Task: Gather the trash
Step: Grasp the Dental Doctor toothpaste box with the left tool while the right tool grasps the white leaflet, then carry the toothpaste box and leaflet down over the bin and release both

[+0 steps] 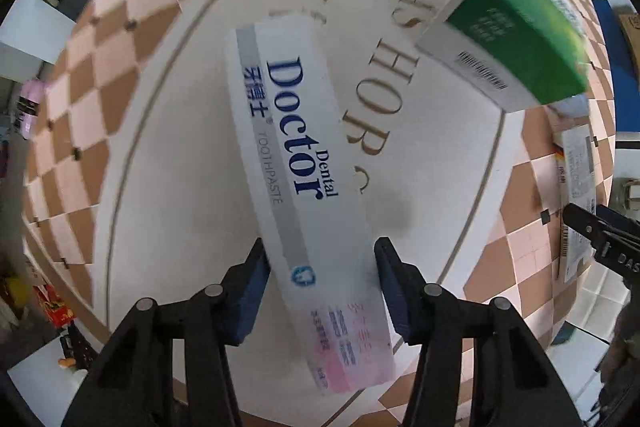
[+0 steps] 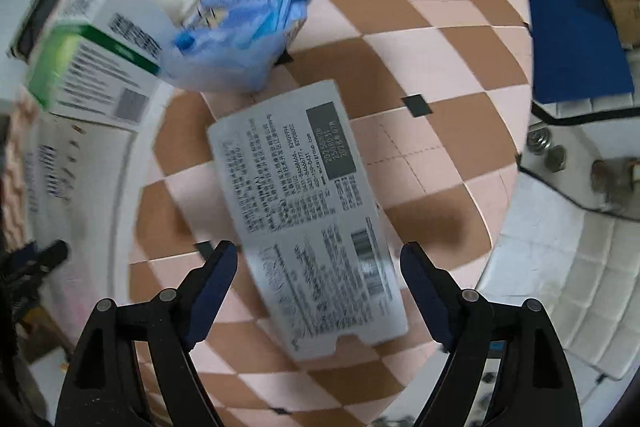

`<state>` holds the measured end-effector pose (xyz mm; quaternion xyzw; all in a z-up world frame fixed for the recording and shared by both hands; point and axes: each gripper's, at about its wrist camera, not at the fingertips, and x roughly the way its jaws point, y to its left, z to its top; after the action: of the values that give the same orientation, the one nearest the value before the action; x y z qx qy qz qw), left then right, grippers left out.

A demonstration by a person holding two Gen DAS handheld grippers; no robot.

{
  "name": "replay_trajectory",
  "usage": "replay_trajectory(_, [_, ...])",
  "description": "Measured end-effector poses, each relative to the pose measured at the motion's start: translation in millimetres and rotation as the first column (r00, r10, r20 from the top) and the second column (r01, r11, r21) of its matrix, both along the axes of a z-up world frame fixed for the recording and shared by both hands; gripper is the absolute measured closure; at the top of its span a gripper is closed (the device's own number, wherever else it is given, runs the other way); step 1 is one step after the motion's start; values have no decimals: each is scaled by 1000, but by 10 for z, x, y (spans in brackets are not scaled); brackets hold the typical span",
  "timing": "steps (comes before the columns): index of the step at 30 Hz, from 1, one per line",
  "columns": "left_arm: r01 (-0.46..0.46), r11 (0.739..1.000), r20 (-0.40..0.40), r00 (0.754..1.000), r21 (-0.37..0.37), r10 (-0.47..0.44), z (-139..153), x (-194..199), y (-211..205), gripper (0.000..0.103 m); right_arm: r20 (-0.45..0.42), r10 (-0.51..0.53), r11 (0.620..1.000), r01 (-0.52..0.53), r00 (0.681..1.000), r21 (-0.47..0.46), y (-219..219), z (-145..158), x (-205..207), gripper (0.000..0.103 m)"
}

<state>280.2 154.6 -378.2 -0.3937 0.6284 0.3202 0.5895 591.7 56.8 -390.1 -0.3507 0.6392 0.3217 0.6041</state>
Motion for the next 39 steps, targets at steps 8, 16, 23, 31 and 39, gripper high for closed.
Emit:
replay_trajectory(8, [-23,1000,-20,1000,16,23,-56,-68,65,54,29,14,1000,-14,999,-2,59,-29,-6,18])
replay_trajectory(16, [46,998,-6,999,46,-46,8,26,-139,57,56,-50,998,48,997,39,-90,78,-160,24])
replay_trajectory(23, [134,983,12,991,122,-137,398,-196,-216,58,46,-127,983,119,991,141,-309,363,-598,24])
replay_trajectory(31, [294,921,84,942,256,-324,1077,-808,-562,58,53,-257,928,231,965,291,-749,985,-1603,24])
replay_trajectory(39, [426,847,180,850,318,-495,1465,-1730,-708,59,43,-430,838,381,902,391,-1229,1470,-3111,24])
